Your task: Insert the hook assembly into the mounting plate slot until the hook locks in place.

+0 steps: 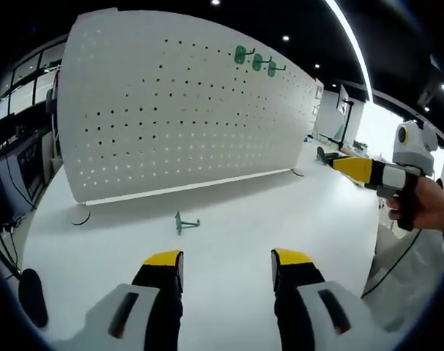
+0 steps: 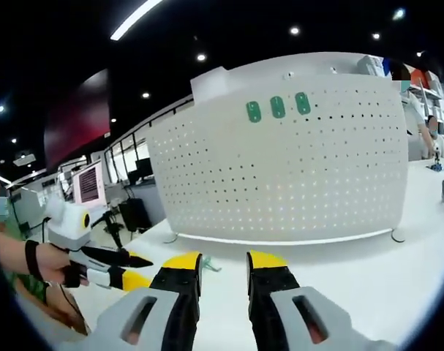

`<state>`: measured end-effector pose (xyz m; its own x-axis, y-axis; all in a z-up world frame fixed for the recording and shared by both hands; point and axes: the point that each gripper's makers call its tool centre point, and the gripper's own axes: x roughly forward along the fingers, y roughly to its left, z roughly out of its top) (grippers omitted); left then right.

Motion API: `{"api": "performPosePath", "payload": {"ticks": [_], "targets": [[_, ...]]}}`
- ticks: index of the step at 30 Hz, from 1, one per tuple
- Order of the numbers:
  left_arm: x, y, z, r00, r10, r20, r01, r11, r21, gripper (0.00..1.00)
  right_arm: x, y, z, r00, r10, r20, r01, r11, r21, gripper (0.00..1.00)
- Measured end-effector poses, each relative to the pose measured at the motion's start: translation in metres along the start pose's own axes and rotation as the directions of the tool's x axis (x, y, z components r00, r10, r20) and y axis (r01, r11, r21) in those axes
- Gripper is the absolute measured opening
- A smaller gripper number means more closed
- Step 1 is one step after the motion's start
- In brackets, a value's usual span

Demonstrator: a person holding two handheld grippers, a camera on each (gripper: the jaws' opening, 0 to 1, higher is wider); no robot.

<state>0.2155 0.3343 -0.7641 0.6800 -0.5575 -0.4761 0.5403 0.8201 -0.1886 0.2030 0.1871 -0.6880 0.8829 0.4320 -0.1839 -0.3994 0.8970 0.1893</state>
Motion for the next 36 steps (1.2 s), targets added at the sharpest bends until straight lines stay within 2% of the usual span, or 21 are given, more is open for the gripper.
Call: {"api": "performPosePath", "payload": {"ticks": [2,5,6,8,10,12,20,24,36], "targets": [[0.002,0.002,-0.001,1.0,0.0,-0.003,0.0,1.0,-0.006,0.48,-0.001,0.003,-0.004,1.0,0.002,-0.006,-0.001,1.0,0.005,0.24],[0.007,0.005,-0.007,1.0,0.01,-0.03,-0.01,1.0,0.01,0.44,-0.003,0.008,-0.008,1.0,0.002,-0.021,-0.002,0.999,-0.034,0.23],[0.007,0.011,-0.005,0.999,0.041,-0.017,-0.041,0.999,0.023,0.42,-0.003,0.011,-0.009,1.0,0.012,-0.023,-0.013,0.999,-0.035,0.23],[0.009,0.01,0.0,0.999,0.028,0.022,-0.029,0.999,0.024,0.42,-0.003,0.014,-0.01,0.999,0.028,-0.022,-0.028,1.0,-0.01,0.23],[0.014,0.011,-0.001,1.0,0.006,0.016,-0.006,1.0,-0.014,0.42,-0.004,0.018,-0.01,0.999,0.035,-0.015,-0.035,0.999,-0.01,0.23],[0.017,0.013,0.003,0.999,0.006,0.035,-0.006,1.0,-0.006,0.42,-0.003,0.023,-0.01,0.999,0.049,-0.014,-0.049,0.999,-0.024,0.23],[0.036,0.021,0.004,1.0,0.018,-0.006,-0.018,0.999,0.029,0.41,-0.005,0.024,-0.016,0.998,0.056,-0.03,-0.057,0.998,-0.016,0.22],[0.043,0.024,0.007,1.0,0.014,0.007,-0.014,1.0,0.016,0.4,-0.008,0.021,-0.017,0.998,0.053,-0.028,-0.053,0.999,-0.012,0.21],[0.064,0.038,-0.006,0.998,0.05,-0.04,-0.05,0.999,-0.008,0.35,-0.006,0.022,-0.022,0.996,0.066,-0.052,-0.067,0.998,-0.01,0.21]]}}
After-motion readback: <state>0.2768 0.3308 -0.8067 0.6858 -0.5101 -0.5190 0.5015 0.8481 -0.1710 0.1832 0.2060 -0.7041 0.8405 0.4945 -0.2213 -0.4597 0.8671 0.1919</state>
